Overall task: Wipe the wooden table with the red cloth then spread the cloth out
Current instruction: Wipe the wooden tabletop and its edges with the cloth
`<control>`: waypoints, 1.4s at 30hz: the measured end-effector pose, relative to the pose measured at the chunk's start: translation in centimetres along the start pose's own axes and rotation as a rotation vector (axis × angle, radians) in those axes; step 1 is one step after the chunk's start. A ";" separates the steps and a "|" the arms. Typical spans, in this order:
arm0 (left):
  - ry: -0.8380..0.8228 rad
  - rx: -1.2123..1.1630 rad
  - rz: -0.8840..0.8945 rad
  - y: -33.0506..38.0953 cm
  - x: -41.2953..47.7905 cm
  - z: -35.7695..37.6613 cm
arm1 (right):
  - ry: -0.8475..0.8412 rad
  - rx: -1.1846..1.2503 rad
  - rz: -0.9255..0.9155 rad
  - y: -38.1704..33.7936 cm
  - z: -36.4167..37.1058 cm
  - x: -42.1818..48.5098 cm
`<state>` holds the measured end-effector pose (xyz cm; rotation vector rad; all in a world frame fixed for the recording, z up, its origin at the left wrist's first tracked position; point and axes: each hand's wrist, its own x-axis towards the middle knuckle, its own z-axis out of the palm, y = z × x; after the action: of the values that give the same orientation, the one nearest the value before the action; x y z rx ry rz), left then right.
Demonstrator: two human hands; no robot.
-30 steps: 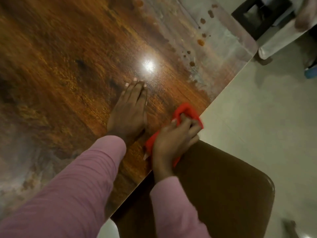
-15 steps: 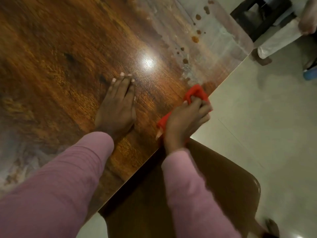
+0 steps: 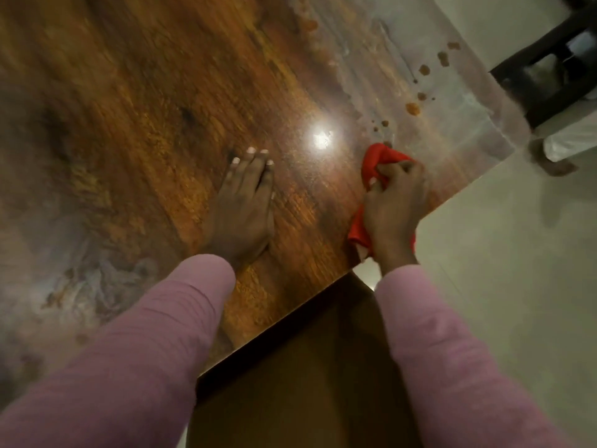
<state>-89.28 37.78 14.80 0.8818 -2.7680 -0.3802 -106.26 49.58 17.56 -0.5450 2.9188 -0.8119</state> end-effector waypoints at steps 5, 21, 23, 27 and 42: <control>0.200 -0.099 -0.391 6.4 2.0 1.2 | -0.205 -0.044 -0.540 0.2 0.9 -1.9; 0.183 0.011 -0.636 10.3 6.7 5.0 | -0.432 -0.043 -0.876 5.9 -2.1 4.1; 0.193 0.008 -0.638 10.4 6.8 4.9 | -0.410 -0.059 -0.926 6.8 -2.4 6.8; 0.187 -0.004 -0.648 10.4 6.8 4.7 | -0.240 -0.084 -0.640 8.2 -3.4 14.2; 0.174 0.016 -0.670 10.7 7.1 4.8 | -0.231 -0.082 -0.536 3.3 -0.9 18.6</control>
<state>-101.99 42.91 14.41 1.7440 -2.2524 -0.3563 -124.87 46.13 17.24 -1.3642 2.6222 -0.6116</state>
